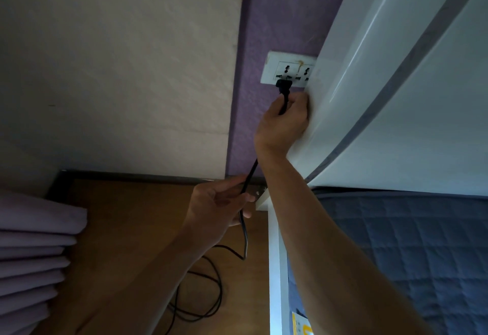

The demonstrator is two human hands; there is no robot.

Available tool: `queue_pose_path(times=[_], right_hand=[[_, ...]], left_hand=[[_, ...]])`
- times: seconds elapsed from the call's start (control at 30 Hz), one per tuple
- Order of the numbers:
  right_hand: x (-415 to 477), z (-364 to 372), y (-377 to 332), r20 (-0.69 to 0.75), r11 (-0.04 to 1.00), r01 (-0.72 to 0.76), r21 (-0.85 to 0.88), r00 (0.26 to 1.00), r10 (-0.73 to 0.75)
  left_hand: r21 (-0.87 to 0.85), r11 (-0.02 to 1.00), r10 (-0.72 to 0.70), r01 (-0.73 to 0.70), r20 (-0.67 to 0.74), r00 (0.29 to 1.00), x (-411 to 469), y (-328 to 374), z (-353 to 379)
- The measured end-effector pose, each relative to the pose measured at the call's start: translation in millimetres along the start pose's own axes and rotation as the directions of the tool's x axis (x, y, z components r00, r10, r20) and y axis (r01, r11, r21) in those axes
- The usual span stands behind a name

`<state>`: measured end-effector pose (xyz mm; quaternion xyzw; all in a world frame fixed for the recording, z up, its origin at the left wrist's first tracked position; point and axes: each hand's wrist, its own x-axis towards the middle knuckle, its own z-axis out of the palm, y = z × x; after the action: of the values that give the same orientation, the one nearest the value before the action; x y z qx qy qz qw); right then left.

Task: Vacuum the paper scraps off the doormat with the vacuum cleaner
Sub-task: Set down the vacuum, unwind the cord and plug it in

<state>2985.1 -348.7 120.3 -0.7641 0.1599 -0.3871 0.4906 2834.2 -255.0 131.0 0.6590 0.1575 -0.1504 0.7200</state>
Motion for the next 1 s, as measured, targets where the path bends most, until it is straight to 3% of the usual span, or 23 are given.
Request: queue_pose_path(times=[0.23,0.8,1.0], right_hand=[[4.2,-0.2,2.6,0.042,0.995,0.090,-0.039,0.995,-0.089],[14.3,11.5,-16.2,0.038,0.999,-0.015,-0.035,0.999,0.016],[15.8,8.2,-13.9,0.070,0.997,0.021,-0.078,0.997,-0.015]], left_hand=[[0.011,1.000,0.005,-0.005,0.002,1.000,6.2,-5.0,0.9],[-0.057,0.998,0.021,-0.024,-0.045,0.999,11.9,3.6,5.9],[-0.030,1.000,0.008,-0.009,-0.042,0.999,18.9,-1.2,4.7]])
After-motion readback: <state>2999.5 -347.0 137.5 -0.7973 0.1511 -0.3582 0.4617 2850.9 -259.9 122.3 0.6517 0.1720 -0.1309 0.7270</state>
